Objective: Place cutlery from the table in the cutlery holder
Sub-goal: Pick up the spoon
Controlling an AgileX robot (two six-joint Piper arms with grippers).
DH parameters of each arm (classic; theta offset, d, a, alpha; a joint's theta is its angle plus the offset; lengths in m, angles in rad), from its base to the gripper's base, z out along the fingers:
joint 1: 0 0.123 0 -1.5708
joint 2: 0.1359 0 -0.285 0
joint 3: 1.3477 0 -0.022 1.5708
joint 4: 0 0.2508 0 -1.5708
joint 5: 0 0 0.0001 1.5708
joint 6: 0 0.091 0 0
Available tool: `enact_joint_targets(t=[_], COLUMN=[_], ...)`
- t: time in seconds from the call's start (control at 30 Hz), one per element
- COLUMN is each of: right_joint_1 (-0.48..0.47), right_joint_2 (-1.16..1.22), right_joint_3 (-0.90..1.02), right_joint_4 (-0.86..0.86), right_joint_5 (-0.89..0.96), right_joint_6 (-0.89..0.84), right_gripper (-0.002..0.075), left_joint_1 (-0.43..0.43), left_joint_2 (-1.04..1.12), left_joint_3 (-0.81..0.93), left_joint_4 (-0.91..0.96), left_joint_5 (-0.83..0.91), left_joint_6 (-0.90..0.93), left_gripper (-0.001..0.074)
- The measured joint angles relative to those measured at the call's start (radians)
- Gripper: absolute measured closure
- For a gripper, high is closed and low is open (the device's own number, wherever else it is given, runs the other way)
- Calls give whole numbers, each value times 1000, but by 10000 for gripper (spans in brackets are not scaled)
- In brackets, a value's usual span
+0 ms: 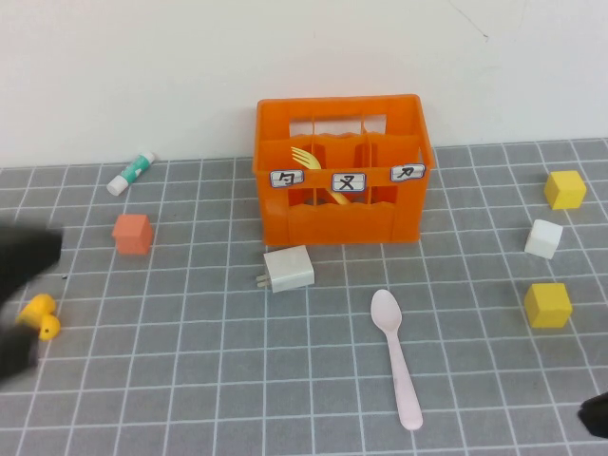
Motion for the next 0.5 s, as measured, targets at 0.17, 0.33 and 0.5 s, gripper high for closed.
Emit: enact_joint_targets(t=[0.17, 0.33, 0.5], right_joint_1=[110, 229, 340], right_joint_2=[110, 260, 446], right_joint_3=[-21, -100, -250], right_joint_4=[-26, -40, -171], right_joint_5=[-94, -169, -195], right_joint_6=[50, 82, 237], right_gripper=[728, 728, 728], left_joint_1=[0, 0, 0], left_joint_2=[-161, -338, -460], left_joint_3=[215, 458, 612], left_joint_4=[12, 91, 202], left_joint_5=[-5, -100, -158], left_joint_6=[-21, -129, -253], left_gripper=[735, 735, 735])
